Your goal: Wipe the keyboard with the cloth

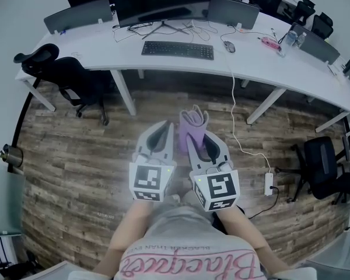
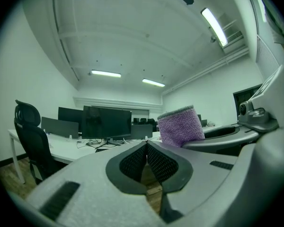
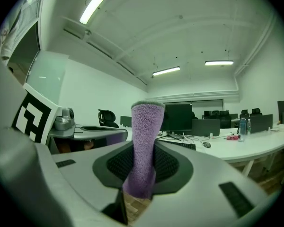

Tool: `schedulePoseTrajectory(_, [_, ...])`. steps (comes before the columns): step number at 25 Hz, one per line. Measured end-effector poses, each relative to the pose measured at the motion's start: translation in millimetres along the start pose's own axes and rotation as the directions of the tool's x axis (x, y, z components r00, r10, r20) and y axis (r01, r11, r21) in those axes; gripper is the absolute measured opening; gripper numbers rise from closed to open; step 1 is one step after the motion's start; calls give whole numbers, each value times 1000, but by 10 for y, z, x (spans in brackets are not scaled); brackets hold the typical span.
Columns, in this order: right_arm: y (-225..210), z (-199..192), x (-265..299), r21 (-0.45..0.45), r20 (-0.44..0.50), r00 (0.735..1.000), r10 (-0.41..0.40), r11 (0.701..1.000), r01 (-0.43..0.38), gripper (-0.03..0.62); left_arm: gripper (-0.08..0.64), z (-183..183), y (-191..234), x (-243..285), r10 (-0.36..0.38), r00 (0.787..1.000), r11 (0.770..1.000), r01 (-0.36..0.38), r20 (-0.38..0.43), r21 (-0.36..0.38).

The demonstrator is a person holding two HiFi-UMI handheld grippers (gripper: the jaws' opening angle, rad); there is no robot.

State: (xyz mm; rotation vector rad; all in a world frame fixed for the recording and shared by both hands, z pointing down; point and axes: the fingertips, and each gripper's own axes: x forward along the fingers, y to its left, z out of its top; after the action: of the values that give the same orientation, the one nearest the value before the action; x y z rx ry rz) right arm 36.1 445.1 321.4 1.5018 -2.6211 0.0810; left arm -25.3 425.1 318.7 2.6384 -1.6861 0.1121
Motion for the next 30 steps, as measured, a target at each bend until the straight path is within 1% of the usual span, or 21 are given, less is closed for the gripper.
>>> schedulePoseTrajectory(7, [-142,-12,319,4,-12,1000,8,1000,-8,91,5,-29,198,304,7,1000,1000,-7,-12,-12])
schedulePoseTrajectory(14, [-420,-23,739,10,-18,1000,25,1000,-25,91,5,-87,357,738,19,999,1000,-19,-28,-11])
schedulePoseTrajectory(20, [-703,69,1279,2,-21,998,62,998,-62,91,5,-111,633,1272,53,998,998,-55,-44,-24])
schedulePoseTrajectory(25, [-1041,138,1715,-4,-28,996,86,996,-86,91,5,-127,795,1790,76,996,997,-77,-55,-23])
schedulePoseTrajectory(30, [-1368,186,2145,-1,-30,993,116,993,-116,91,5,-66,948,2308,100,993,995,-102,-56,-19])
